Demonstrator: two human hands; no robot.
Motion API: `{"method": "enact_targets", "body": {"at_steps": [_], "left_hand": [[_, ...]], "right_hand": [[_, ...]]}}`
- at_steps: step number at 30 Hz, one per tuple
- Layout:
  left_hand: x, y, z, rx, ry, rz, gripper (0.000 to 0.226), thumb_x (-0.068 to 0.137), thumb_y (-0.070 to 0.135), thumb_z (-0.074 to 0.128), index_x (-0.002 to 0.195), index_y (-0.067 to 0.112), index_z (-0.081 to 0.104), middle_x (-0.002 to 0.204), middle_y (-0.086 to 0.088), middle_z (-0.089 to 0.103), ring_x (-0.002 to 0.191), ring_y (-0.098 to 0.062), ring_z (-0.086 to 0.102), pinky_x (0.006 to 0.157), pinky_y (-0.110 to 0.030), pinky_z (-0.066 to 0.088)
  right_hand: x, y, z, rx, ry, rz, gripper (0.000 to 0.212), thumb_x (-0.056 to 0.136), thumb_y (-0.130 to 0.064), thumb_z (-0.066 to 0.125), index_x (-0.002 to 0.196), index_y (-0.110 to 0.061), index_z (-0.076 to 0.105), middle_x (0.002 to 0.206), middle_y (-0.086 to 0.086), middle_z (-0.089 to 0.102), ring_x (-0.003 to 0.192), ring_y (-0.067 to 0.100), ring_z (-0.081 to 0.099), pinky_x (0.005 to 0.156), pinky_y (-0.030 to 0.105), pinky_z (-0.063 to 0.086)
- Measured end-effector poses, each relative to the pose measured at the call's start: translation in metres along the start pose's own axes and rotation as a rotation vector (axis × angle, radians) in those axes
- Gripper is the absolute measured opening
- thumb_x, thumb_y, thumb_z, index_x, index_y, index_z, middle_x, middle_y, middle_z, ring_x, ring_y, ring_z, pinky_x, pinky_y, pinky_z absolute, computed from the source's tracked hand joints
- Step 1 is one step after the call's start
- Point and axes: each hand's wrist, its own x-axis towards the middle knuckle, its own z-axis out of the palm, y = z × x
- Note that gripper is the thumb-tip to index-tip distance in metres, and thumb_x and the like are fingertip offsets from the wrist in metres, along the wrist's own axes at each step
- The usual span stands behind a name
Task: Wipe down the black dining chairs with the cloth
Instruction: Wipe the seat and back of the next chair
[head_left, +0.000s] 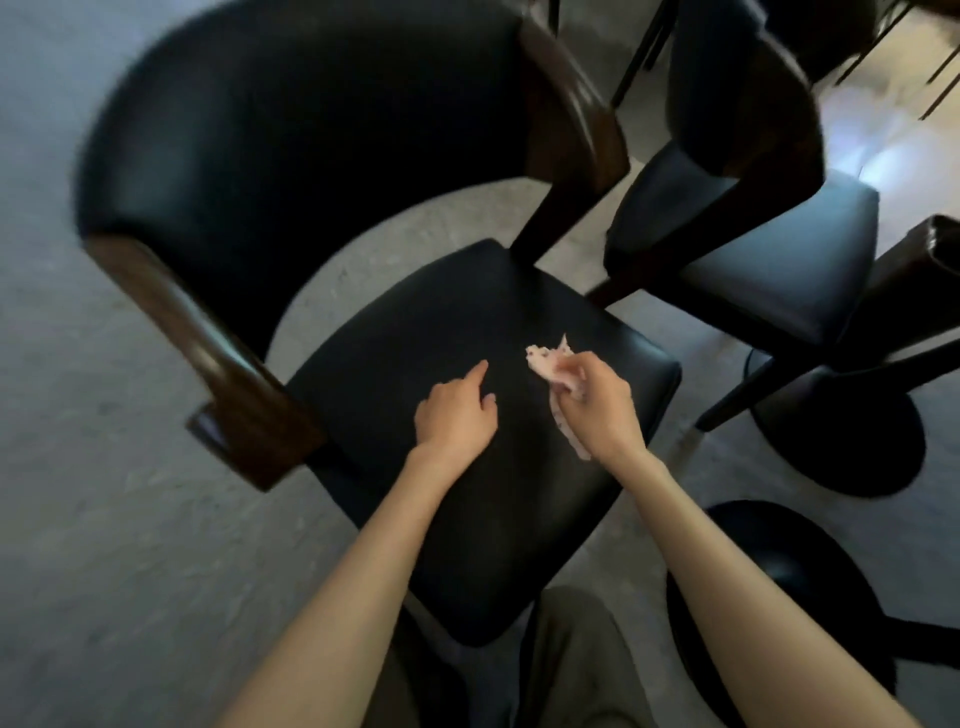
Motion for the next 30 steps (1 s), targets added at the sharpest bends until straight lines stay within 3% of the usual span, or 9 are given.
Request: {"method": "enact_targets", "body": {"at_steps": [4, 9, 13, 16, 19, 22, 24, 27, 30], "left_hand": [[-0.044, 0.042, -0.089, -0.3, -0.057, 0.1, 0.05, 0.098, 0.036, 0.049, 0.146, 0.033, 0.035, 0.135, 0.005, 0.055, 0.115, -0.012, 0.056, 0.095, -0.033, 0.048], [-0.119, 0.083, -0.182, -0.632, -0.134, 0.167, 0.037, 0.094, 0.04, 0.057, 0.13, 0.034, 0.056, 0.113, 0.018, 0.064, 0.105, 0.007, 0.058, 0.084, -0.011, 0.046], [-0.177, 0.094, -0.22, -0.688, 0.051, 0.141, 0.026, 0.087, 0.032, 0.068, 0.113, 0.03, 0.065, 0.1, 0.019, 0.066, 0.096, 0.01, 0.06, 0.079, -0.008, 0.046], [-0.206, 0.094, -0.233, -0.748, 0.11, 0.128, 0.016, 0.086, 0.027, 0.07, 0.102, 0.029, 0.067, 0.098, 0.014, 0.069, 0.095, 0.003, 0.063, 0.081, -0.015, 0.05], [-0.221, 0.089, -0.244, -0.747, 0.182, 0.126, 0.012, 0.084, 0.029, 0.07, 0.096, 0.027, 0.067, 0.096, 0.009, 0.068, 0.093, -0.002, 0.064, 0.08, -0.02, 0.053], [-0.225, 0.079, -0.258, -0.69, 0.249, 0.094, 0.019, 0.08, 0.027, 0.074, 0.097, 0.024, 0.065, 0.107, 0.009, 0.056, 0.099, 0.0, 0.058, 0.079, -0.014, 0.05], [-0.22, 0.069, -0.27, -0.594, 0.249, 0.159, 0.02, 0.08, 0.028, 0.075, 0.096, 0.022, 0.065, 0.12, 0.011, 0.047, 0.111, 0.004, 0.048, 0.085, -0.01, 0.045], [-0.204, 0.055, -0.294, -0.486, 0.187, 0.312, 0.012, 0.084, 0.028, 0.071, 0.09, 0.02, 0.064, 0.135, 0.019, 0.042, 0.127, 0.007, 0.036, 0.099, -0.004, 0.029], [-0.177, 0.037, -0.322, -0.606, 0.014, 0.365, 0.018, 0.091, 0.021, 0.064, 0.108, 0.016, 0.064, 0.111, 0.028, 0.057, 0.112, 0.009, 0.05, 0.093, -0.008, 0.037]], "right_hand": [[-0.041, -0.082, -0.064, 0.138, -0.024, -0.034, 0.024, 0.093, -0.024, 0.063, 0.105, -0.023, 0.043, 0.106, -0.01, 0.058, 0.086, -0.001, 0.058, 0.062, 0.009, 0.042], [-0.096, -0.171, -0.139, 0.249, -0.144, -0.205, 0.022, 0.091, -0.019, 0.066, 0.097, -0.026, 0.046, 0.097, -0.013, 0.064, 0.083, -0.006, 0.063, 0.064, 0.011, 0.048], [-0.128, -0.211, -0.181, 0.259, -0.256, -0.303, 0.017, 0.089, -0.02, 0.068, 0.092, -0.03, 0.054, 0.093, -0.008, 0.066, 0.083, 0.006, 0.065, 0.067, 0.021, 0.052], [-0.144, -0.227, -0.194, 0.23, -0.332, -0.364, 0.013, 0.088, -0.024, 0.07, 0.095, -0.029, 0.06, 0.097, -0.014, 0.064, 0.089, 0.004, 0.063, 0.07, 0.017, 0.05], [-0.149, -0.236, -0.196, 0.25, -0.28, -0.381, 0.013, 0.086, -0.025, 0.07, 0.095, -0.031, 0.064, 0.112, -0.016, 0.061, 0.105, -0.001, 0.059, 0.084, 0.021, 0.053], [-0.148, -0.244, -0.193, 0.286, -0.228, -0.354, 0.007, 0.083, -0.023, 0.072, 0.09, -0.025, 0.069, 0.112, -0.014, 0.061, 0.106, 0.002, 0.059, 0.086, 0.027, 0.055], [-0.145, -0.25, -0.187, 0.252, -0.18, -0.357, 0.007, 0.082, -0.024, 0.073, 0.088, -0.02, 0.071, 0.107, -0.014, 0.062, 0.102, 0.004, 0.06, 0.085, 0.027, 0.054], [-0.137, -0.269, -0.174, 0.226, -0.199, -0.339, 0.007, 0.086, -0.029, 0.066, 0.093, -0.032, 0.065, 0.102, -0.017, 0.063, 0.099, 0.002, 0.06, 0.083, 0.024, 0.053], [-0.121, -0.296, -0.153, 0.228, -0.276, -0.303, 0.008, 0.094, -0.03, 0.055, 0.096, -0.037, 0.052, 0.099, -0.013, 0.064, 0.093, 0.002, 0.063, 0.073, 0.022, 0.055]]}}
